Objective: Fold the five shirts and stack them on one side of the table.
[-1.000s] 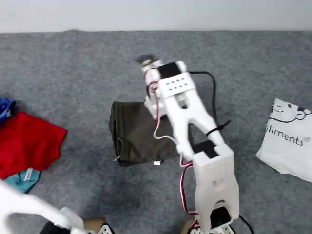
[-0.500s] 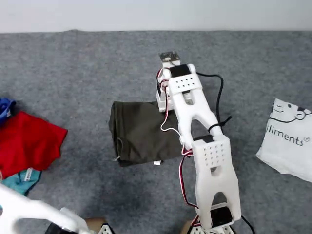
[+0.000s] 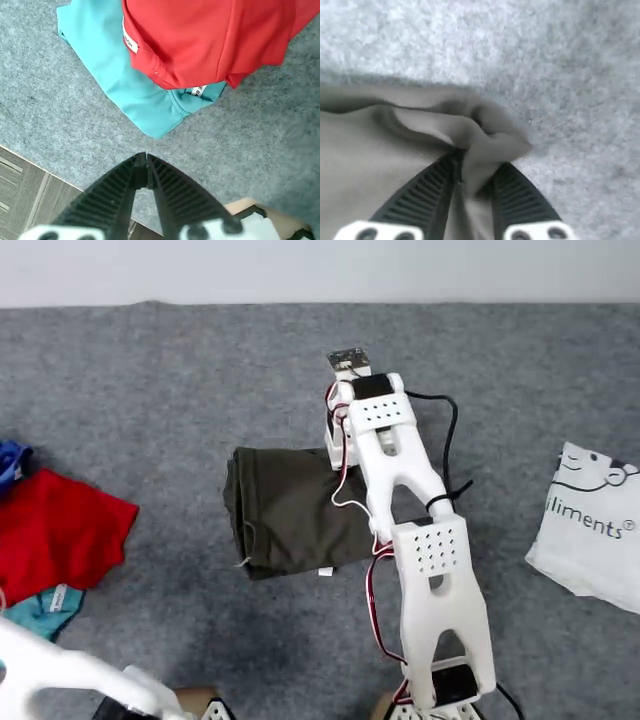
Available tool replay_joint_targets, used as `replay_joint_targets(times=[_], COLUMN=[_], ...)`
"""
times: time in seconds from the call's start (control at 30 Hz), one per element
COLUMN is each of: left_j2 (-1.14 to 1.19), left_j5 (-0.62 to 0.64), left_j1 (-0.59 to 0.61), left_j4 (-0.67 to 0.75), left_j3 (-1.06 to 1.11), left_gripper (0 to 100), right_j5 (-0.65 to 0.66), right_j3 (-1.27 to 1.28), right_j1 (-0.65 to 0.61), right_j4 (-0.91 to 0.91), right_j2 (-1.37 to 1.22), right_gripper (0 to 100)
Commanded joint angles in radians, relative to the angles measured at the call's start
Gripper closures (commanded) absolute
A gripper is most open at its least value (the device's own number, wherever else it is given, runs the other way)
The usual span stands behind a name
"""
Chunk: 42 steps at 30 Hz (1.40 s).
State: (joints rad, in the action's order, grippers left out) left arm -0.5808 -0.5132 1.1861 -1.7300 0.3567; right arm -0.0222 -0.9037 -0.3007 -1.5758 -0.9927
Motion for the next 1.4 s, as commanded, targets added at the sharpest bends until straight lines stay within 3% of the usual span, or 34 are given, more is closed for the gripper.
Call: replay_joint_targets(times=[0.0, 0.13, 0.43, 0.57, 0.77, 0.87, 1.0, 1.1, 1.23, 1.37], left_j2=[-0.026, -0.023, -0.028, -0.028, -0.029, -0.029, -0.029, -0.029, -0.029, -0.029], left_j5=[0.037, 0.037, 0.035, 0.037, 0.038, 0.038, 0.038, 0.038, 0.038, 0.038], left_j1=[0.000, -0.002, -0.002, -0.003, -0.003, 0.005, 0.006, 0.005, 0.000, -0.009], left_j4=[-0.021, -0.021, -0.021, -0.003, -0.002, -0.006, -0.006, -0.008, -0.008, -0.003], left_j3=[-0.004, -0.004, 0.070, 0.101, 0.147, 0.159, 0.159, 0.159, 0.159, 0.159], left_gripper=[99, 99, 99, 99, 99, 99, 99, 99, 99, 99], right_j5=[0.023, 0.138, 0.707, 0.934, 1.112, 1.117, 1.117, 1.108, 0.842, 0.646], right_j3=[-0.058, -0.163, -0.330, -0.325, -0.331, -0.331, -0.333, -0.333, -0.394, -0.470], right_j1=[0.039, 0.116, 0.306, 0.308, 0.197, 0.163, 0.148, 0.153, 0.165, 0.157], right_j4=[-0.074, -0.188, -0.179, -0.068, 0.076, 0.153, 0.110, 0.044, 0.015, -0.001], right_j2=[0.004, 0.004, -0.007, -0.007, -0.054, -0.081, -0.076, -0.036, 0.038, 0.096], right_gripper=[98.8, 98.9, 97.4, 97.4, 98.9, 98.9, 98.0, 90.0, 76.0, 74.8])
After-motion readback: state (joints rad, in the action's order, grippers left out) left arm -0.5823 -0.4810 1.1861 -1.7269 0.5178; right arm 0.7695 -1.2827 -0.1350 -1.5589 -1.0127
